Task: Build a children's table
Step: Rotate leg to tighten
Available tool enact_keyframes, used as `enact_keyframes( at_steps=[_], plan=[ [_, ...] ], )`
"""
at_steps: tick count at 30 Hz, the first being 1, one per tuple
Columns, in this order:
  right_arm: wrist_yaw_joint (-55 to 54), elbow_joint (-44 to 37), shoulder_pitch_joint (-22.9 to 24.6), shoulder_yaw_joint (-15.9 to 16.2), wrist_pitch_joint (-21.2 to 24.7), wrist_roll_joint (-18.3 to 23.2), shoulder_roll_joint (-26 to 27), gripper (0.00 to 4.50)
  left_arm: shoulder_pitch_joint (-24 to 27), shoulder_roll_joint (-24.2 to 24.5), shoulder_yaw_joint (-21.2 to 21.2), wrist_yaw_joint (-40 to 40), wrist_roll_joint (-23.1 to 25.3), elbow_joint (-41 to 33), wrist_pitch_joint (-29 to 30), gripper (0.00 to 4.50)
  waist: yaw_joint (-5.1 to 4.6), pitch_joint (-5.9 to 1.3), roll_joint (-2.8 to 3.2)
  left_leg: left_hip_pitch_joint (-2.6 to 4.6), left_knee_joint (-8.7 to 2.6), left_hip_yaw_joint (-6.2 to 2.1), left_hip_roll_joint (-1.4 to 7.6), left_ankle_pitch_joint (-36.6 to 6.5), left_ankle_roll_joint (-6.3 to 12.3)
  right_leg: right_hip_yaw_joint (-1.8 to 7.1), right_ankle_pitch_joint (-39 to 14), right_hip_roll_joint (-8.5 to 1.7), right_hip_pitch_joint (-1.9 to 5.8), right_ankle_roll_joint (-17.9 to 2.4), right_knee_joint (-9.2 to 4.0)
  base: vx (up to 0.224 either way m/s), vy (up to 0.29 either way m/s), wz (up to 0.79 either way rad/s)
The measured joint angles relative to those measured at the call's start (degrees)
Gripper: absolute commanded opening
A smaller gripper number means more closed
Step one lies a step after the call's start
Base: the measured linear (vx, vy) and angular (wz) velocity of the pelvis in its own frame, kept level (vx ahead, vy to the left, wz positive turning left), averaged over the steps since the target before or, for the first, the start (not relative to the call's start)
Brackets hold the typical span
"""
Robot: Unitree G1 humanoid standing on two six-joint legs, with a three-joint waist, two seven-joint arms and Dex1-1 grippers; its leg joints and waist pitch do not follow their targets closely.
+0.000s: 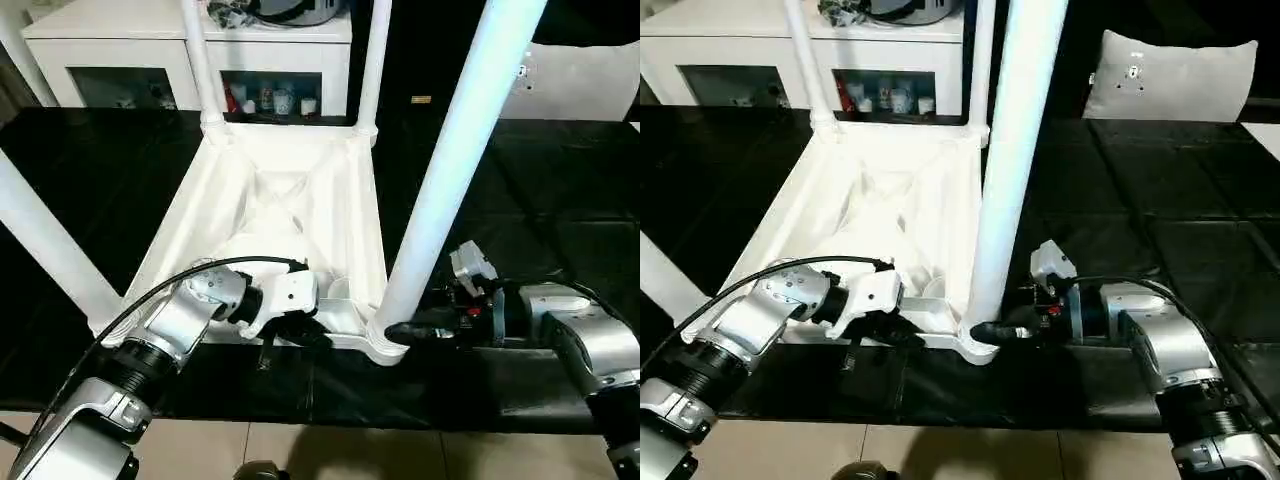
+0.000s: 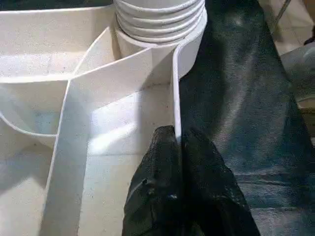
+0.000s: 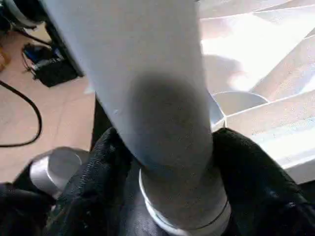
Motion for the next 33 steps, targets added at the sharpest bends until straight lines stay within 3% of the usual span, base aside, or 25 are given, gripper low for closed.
enact_keyframes(
  at_steps=[4,7,9,14,18,23,29,33],
  plan=[
    [-1.5,-1.5,0.9,-1.4,2.8,0.7,1.0,2.28,0.0,-0.7,0.3,0.2,-0.5,-0.6,2.9,0.0,-0.02,0.0,0.0,0.01,0.05,0.0,0.0,0.0,0.0,0.01,0.0,-0.02,-0.01,0.0,0.09,0.0,0.0,0.0],
    [-6.9,-3.2,1.3,-1.9,3.8,0.3,3.1,2.16,0.1,-0.9,1.3,2.0,-0.3,-0.7,6.0,0.0,-0.83,-0.02,0.04,0.18,0.04,0.0,0.0,0.1,-0.15,0.03,0.0,-0.02,0.02,0.0,0.19,0.0,0.0,0.0],
    [-13.9,-3.4,1.0,-3.2,4.8,-1.0,6.3,2.09,0.1,-1.7,2.6,5.5,0.4,-0.7,9.3,0.0,-1.84,-0.02,0.03,0.31,0.04,-0.05,0.01,0.2,-0.28,-0.01,0.0,-0.01,0.1,0.0,0.2,0.0,0.0,0.0],
    [-35.7,-0.9,-2.9,-7.9,8.3,-5.1,15.4,2.07,-1.3,-8.2,5.7,18.7,2.9,1.2,16.4,0.0,-6.09,-0.02,0.04,0.26,0.15,-0.28,0.02,0.2,-0.33,-0.37,0.0,-0.01,0.16,0.0,-0.3,0.0,0.0,0.0],
    [-46.3,1.0,-4.6,-9.7,6.9,-7.2,18.7,2.07,-2.3,-13.6,7.4,27.1,3.1,3.4,18.7,0.0,-7.37,-0.03,0.08,0.07,0.12,-0.57,0.1,0.2,-0.3,-0.97,0.0,-0.01,0.42,0.0,-1.14,0.0,0.0,0.0],
    [-47.0,0.6,-3.4,-11.0,5.3,-7.0,19.2,2.73,-2.6,-15.0,7.2,28.5,3.1,3.1,19.4,0.0,-7.25,-0.14,0.26,0.05,-0.01,-0.57,0.06,0.0,-0.05,-0.88,0.0,-0.01,0.58,0.0,-1.35,0.0,0.0,0.0],
    [-42.6,-1.0,-1.4,-10.8,3.2,-6.5,16.4,3.2,-2.4,-13.2,5.3,25.4,3.1,2.5,15.2,0.0,-5.33,-0.2,0.39,-0.29,-0.23,-0.51,0.0,0.0,-0.08,-0.6,0.3,0.01,-0.1,-0.2,-0.69,0.0,0.0,0.0],
    [-29.9,-3.2,1.5,-8.1,0.1,-5.4,8.7,3.52,-0.3,-8.1,4.0,17.8,2.0,0.8,9.2,0.0,-3.59,-0.28,0.53,-0.3,-0.43,-0.51,0.04,0.1,0.18,-0.61,0.1,0.05,-0.25,-0.5,-0.36,0.0,0.0,0.0]
  ],
)
